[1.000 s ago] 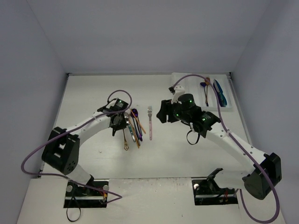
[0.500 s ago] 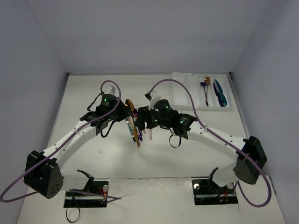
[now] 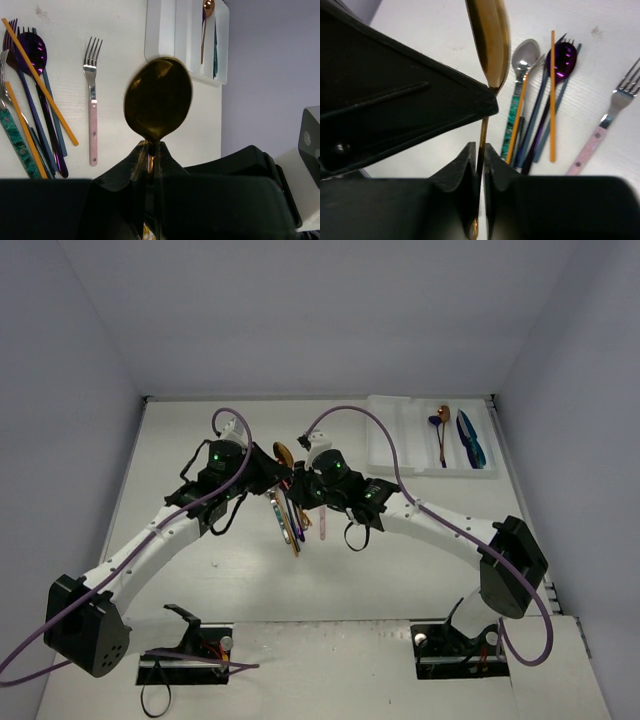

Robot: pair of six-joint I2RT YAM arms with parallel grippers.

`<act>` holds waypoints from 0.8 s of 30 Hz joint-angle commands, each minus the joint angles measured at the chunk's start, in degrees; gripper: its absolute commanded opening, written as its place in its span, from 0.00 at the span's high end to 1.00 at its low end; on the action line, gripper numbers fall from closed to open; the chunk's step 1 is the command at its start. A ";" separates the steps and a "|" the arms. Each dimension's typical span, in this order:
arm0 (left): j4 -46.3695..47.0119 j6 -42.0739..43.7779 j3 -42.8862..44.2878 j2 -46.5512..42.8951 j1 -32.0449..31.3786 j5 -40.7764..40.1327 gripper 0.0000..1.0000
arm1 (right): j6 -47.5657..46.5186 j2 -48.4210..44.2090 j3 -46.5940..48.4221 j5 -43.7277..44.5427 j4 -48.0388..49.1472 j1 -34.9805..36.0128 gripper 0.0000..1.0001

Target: Sort the eating utensils into containers

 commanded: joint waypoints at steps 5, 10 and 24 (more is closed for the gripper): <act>-1.11 4.01 0.75 -1.95 0.45 -2.99 0.75 | -2.22 -2.36 2.03 6.10 3.35 -3.66 1.00; -10.48 9.87 1.03 -3.76 1.32 -11.72 0.28 | -5.65 -1.51 3.26 9.50 -2.30 -11.18 1.00; -21.47 20.04 -2.99 -5.54 2.31 -16.73 0.22 | -25.24 18.10 19.98 24.53 -9.00 -40.58 1.00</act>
